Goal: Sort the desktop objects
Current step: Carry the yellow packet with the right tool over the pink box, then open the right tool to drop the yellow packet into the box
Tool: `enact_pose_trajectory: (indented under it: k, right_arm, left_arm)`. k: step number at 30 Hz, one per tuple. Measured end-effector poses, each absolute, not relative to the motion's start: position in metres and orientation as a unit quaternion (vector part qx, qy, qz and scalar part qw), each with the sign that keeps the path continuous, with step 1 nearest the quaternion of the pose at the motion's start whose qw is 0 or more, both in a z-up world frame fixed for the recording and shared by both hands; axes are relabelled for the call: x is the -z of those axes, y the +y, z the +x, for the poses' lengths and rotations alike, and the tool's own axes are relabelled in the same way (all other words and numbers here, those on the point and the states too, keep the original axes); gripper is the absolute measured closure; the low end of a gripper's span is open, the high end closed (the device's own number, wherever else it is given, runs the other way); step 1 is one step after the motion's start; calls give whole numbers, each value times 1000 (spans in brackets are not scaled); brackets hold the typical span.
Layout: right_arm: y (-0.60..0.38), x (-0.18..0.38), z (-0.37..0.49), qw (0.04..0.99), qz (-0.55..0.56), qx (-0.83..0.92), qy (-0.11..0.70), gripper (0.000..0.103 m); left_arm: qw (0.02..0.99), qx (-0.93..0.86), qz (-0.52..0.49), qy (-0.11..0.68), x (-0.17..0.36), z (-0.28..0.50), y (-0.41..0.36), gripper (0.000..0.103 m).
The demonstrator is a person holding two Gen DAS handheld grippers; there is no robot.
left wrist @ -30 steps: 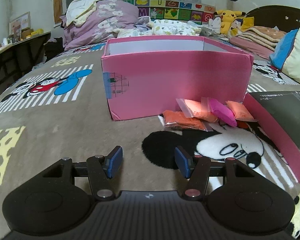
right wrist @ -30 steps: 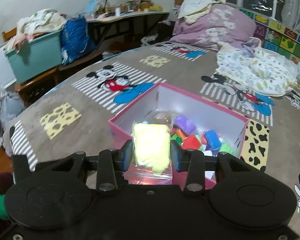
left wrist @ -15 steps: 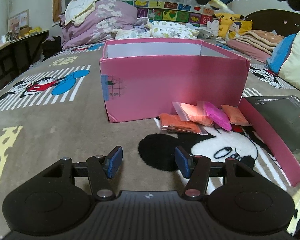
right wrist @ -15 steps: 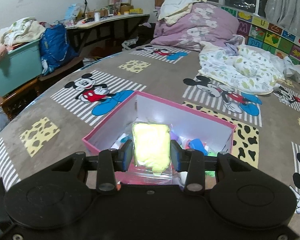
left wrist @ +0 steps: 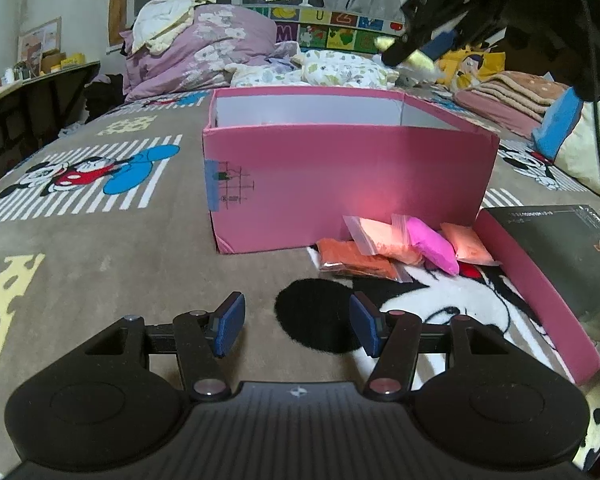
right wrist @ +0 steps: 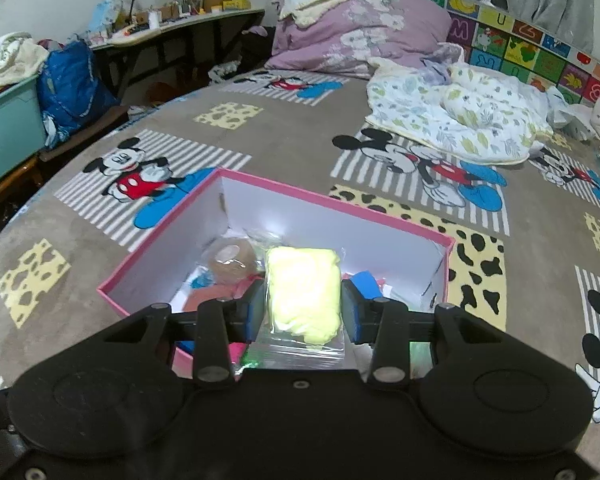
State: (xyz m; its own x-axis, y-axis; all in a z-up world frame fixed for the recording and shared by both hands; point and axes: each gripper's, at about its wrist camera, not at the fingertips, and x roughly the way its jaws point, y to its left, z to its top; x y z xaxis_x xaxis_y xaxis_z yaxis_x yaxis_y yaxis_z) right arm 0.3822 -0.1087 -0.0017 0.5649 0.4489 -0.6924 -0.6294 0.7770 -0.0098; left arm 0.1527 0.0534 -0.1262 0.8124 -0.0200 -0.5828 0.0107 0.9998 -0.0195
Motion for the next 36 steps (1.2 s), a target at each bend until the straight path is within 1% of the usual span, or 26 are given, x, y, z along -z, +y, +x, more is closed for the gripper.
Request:
enact_pose_trajectory:
  k: [17,36]
  right_arm:
    - [-94,49,433,860,-152,-257,414,64]
    - [-70,72,476,849,-183,-229,439,63]
  left_arm:
    - [956,22,-23,293,120,160,43,47]
    - [953,32,-40,299,121,171,41,47]
